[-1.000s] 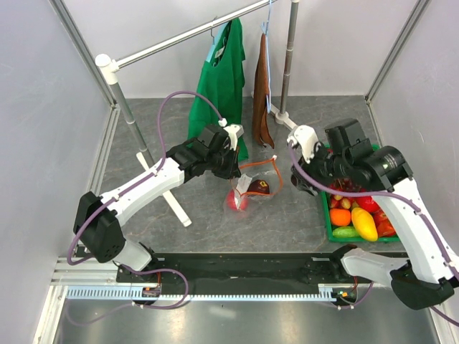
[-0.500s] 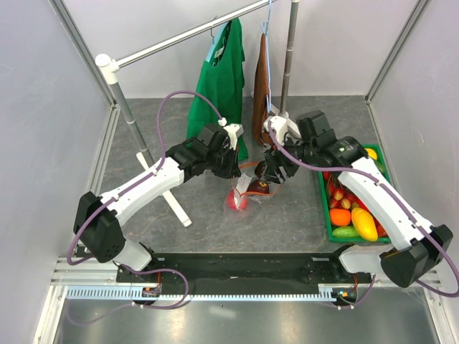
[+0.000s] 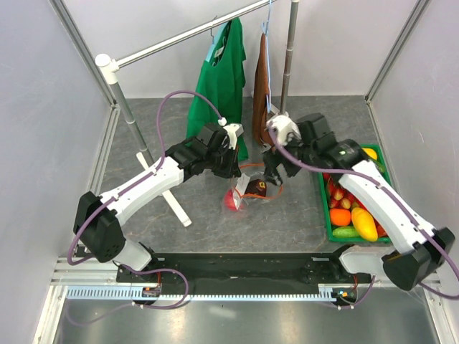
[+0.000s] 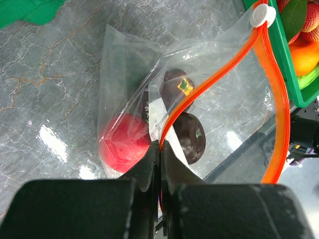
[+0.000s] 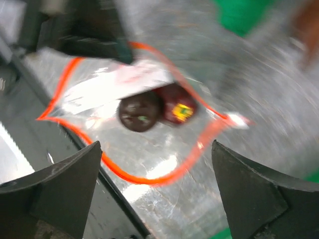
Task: Place the food in the zip-top bag and seal the zipper
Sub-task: Place the fake fruit in the zipper food storage bag, then adjust the zipper food storage bag at the center of the board.
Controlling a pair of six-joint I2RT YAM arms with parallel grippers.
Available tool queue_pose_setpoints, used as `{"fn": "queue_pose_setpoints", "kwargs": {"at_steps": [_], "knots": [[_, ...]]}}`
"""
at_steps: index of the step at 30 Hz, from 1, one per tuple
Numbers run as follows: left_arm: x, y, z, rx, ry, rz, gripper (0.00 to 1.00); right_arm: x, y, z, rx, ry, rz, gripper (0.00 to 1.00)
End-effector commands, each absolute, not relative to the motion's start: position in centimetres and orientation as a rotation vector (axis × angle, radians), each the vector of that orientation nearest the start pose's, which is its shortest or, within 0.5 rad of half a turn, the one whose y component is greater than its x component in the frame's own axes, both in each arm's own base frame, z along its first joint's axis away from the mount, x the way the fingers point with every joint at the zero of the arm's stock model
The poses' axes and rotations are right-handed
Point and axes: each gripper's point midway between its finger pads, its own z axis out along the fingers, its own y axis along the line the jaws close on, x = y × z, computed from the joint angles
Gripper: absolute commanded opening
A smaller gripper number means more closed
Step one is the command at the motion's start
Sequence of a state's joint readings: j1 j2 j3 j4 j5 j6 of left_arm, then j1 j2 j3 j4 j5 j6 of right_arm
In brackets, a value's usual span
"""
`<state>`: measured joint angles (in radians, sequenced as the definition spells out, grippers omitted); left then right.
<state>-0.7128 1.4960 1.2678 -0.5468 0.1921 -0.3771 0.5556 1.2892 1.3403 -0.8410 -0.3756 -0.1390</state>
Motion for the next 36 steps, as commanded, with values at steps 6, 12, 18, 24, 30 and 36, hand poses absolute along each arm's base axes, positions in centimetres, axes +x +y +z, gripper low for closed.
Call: {"fn": "queue_pose_setpoints", "kwargs": {"at_steps": [6,12,18,24,30,36], "knots": [[27.4,-30.2,20.5,0.486,2.363,-0.805,0.02,22.5,17.1,22.8,-0.388,2.403,0.757,0.84],[27.2,-29.9,20.5,0.475,2.364,-0.804,0.02,21.4,20.1,21.3,-0.182,2.451,1.059,0.71],[27.3,-30.3,20.6,0.48,2.357,-0.825,0.02,22.2,21.0,19.5,-0.137,2.466,1.103,0.63],[26.8,-30.3,21.6,0.528,2.319,-0.851,0.02,23.0,21.2,20.6,-0.196,2.418,1.098,0.13],[27.1,-28.7,26.8,0.513,2.2,-0.783,0.02,22.8,20.9,29.8,-0.439,2.189,1.052,0.0],[28.5,-26.0,30.8,0.506,2.043,-0.518,0.02,20.5,19.1,29.1,-0.524,2.289,0.958,0.0]]}}
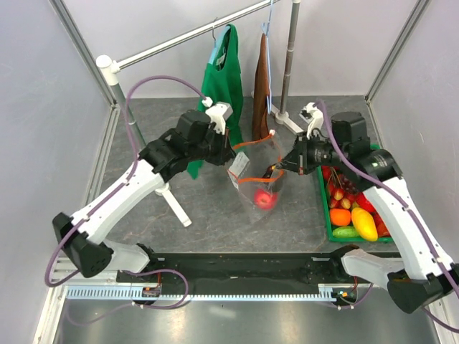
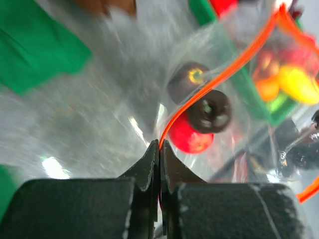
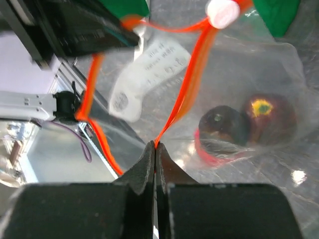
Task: Place the food in the zip-top bag and seal the zipper
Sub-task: Adjust the zipper food storage bag at the center of the board, then pick up the fake fruit from the bin.
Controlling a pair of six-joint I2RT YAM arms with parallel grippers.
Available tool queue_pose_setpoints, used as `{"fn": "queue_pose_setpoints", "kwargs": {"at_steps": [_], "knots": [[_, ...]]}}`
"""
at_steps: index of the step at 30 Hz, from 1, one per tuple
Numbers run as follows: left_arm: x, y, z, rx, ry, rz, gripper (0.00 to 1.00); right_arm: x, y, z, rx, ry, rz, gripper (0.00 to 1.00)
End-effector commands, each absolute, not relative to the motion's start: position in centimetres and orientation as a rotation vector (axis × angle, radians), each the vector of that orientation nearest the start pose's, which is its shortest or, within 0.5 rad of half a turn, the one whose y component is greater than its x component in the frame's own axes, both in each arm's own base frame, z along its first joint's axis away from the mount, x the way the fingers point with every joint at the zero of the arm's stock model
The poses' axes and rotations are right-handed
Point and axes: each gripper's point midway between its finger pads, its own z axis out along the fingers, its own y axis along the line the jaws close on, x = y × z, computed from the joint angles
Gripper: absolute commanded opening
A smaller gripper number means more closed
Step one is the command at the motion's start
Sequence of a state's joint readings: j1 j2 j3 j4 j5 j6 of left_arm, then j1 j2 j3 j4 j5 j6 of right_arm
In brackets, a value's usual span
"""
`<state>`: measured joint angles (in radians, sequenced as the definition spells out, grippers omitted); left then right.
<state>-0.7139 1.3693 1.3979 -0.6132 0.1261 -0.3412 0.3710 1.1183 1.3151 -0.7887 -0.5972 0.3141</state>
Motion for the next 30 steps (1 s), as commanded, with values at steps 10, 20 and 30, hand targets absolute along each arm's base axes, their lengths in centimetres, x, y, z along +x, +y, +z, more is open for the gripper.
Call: {"fn": "queue_pose_setpoints", "kwargs": {"at_steps": [10,20,30], "knots": [[27.3,-27.0,25.6,0.642,2.152,-0.429,0.02,22.8,16.4,24.7,-0.544,2.395,0.681,0.0],[27.6,-29.1,24.5,0.589,2.206,-0.52,0.02,24.3,10.4,27.4,-0.681,2.301,0.231,0.98],[27.4,-30.1,24.5,0.596,2.202,-0.582,0.02,26.5,1.8,21.9,-0.462,2.628,0.194,0.91]]}}
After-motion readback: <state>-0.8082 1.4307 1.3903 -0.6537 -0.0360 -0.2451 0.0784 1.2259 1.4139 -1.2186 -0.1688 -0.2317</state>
